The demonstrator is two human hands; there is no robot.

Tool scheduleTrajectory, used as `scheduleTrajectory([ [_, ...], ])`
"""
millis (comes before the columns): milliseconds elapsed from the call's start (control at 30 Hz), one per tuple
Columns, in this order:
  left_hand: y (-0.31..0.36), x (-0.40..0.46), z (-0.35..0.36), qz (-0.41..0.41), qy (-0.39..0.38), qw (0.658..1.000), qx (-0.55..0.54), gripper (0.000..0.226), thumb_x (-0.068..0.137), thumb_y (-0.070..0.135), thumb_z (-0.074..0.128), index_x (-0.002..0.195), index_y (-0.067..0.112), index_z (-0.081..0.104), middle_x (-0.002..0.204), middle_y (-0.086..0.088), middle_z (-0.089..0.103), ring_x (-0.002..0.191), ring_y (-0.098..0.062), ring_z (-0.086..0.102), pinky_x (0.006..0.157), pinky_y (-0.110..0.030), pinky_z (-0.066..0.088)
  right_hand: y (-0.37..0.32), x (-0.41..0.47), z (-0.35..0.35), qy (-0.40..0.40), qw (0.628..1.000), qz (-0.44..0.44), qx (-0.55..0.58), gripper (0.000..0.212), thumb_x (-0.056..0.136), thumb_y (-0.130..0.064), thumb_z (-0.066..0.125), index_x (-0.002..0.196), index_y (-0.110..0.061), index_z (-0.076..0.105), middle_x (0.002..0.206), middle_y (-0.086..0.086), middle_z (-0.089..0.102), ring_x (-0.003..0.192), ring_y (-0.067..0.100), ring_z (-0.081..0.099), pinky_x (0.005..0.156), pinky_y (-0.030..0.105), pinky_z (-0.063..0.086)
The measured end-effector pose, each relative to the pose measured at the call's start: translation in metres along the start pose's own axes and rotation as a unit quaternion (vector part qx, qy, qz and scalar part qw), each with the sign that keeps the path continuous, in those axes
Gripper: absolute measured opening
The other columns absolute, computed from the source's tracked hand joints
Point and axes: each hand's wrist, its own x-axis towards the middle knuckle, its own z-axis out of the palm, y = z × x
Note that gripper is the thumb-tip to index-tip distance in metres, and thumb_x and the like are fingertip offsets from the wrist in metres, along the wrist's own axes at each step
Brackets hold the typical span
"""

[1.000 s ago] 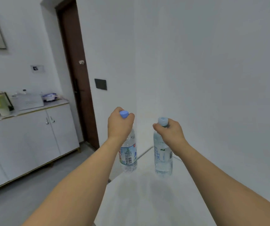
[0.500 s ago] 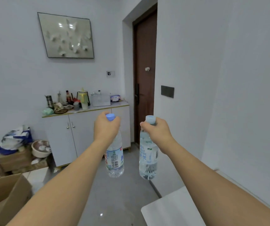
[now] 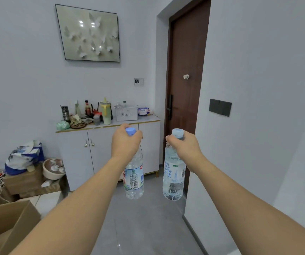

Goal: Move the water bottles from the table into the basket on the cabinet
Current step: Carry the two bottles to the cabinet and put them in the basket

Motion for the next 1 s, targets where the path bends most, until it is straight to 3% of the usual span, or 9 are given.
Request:
scheduleTrajectory([
  [167,-0.03,0.07,0.028,0.01,-0.004,1.0,-0.009,0.02,0.075,0.02,0.06,0.087,0.005,0.057,0.077,-0.019,0.069,0.06,-0.022,0.059,0.056,-0.035,0.049,0.028,0.078,0.028,-0.015,1.0,-0.009,0.009,0.012,0.076,-0.022,0.064,0.074,-0.012,0.058,0.068,0.004,0.053,0.063,0.015,0.05,0.058,0.03,0.042],
  [400,-0.047,0.185,0.057,0.02,0.005,1.0,0.0,0.024,0.074,0.019,0.058,0.088,0.0,0.054,0.079,-0.024,0.067,0.056,-0.018,0.051,0.051,-0.03,0.042,0.05,0.199,0.065,-0.035,0.999,-0.018,0.024,0.025,0.079,-0.02,0.065,0.087,0.003,0.059,0.071,0.004,0.054,0.064,0.014,0.051,0.059,0.03,0.043],
  [567,-0.071,0.258,0.067,0.024,0.016,0.999,0.013,0.02,0.076,0.018,0.059,0.086,0.001,0.055,0.076,-0.021,0.068,0.055,-0.019,0.052,0.052,-0.031,0.043,0.067,0.268,0.099,-0.04,0.998,-0.008,0.044,0.016,0.081,-0.019,0.066,0.083,-0.005,0.061,0.07,0.002,0.056,0.064,0.012,0.052,0.061,0.028,0.044],
  [700,-0.105,0.312,0.077,0.022,0.02,0.999,0.012,0.02,0.076,0.017,0.06,0.083,0.0,0.052,0.074,-0.023,0.066,0.055,-0.02,0.051,0.053,-0.032,0.043,0.087,0.319,0.131,-0.047,0.997,-0.004,0.055,0.031,0.08,-0.022,0.067,0.092,0.005,0.058,0.072,0.003,0.057,0.064,0.013,0.054,0.062,0.031,0.045],
  [867,-0.151,0.391,0.087,0.023,0.013,1.0,0.005,0.021,0.075,0.015,0.059,0.084,-0.003,0.053,0.074,-0.023,0.067,0.054,-0.019,0.053,0.052,-0.031,0.044,0.116,0.394,0.179,-0.046,0.997,0.016,0.053,0.018,0.082,-0.026,0.068,0.088,-0.01,0.063,0.069,-0.005,0.06,0.063,0.009,0.056,0.06,0.025,0.046],
  [1000,-0.176,0.47,0.09,0.035,0.013,0.999,0.001,0.021,0.075,0.017,0.058,0.087,-0.001,0.056,0.068,-0.012,0.07,0.052,-0.014,0.057,0.053,-0.029,0.047,0.124,0.461,0.219,-0.039,0.998,0.01,0.057,0.01,0.084,-0.024,0.068,0.081,-0.016,0.062,0.064,-0.009,0.06,0.057,0.004,0.056,0.054,0.018,0.046],
])
